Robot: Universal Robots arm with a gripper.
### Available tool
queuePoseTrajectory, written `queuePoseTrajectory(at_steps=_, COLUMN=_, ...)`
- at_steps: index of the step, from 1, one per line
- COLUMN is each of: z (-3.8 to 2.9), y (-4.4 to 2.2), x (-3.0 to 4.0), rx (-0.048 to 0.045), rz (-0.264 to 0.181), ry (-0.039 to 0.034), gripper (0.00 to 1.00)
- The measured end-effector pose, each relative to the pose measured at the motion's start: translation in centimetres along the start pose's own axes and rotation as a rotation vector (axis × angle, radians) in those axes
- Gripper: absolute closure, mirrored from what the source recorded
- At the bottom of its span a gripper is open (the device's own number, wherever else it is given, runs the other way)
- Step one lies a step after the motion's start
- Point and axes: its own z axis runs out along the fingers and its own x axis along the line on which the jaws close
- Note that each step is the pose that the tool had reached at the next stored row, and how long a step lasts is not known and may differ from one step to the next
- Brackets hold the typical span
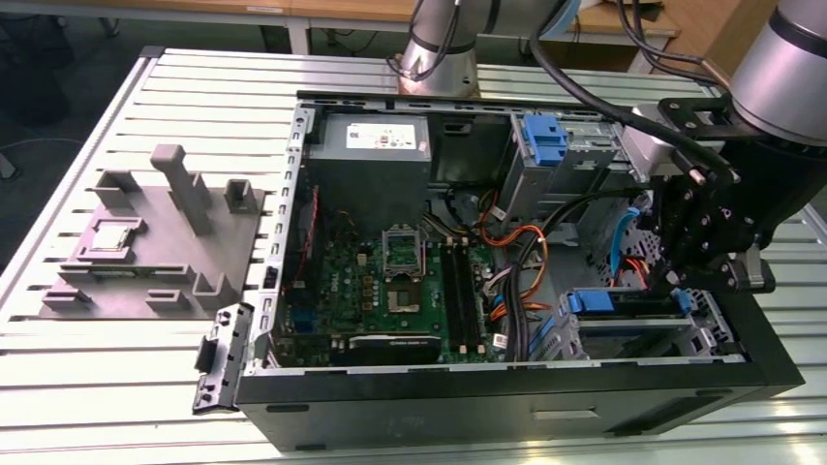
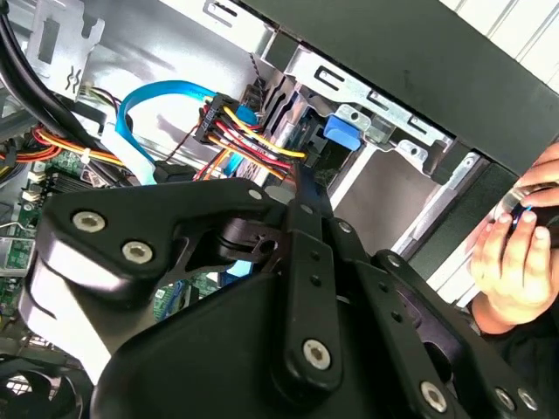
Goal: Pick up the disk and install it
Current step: 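Insert the first disk wire, then insert the second disk wire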
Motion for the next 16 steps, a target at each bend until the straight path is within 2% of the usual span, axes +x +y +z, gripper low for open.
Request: queuePoseTrajectory(at_steps=16, z=-0.01, y=0.09, x=0.0, rx=-0.0002, rz=0.0, ry=-0.0002, gripper=0.9)
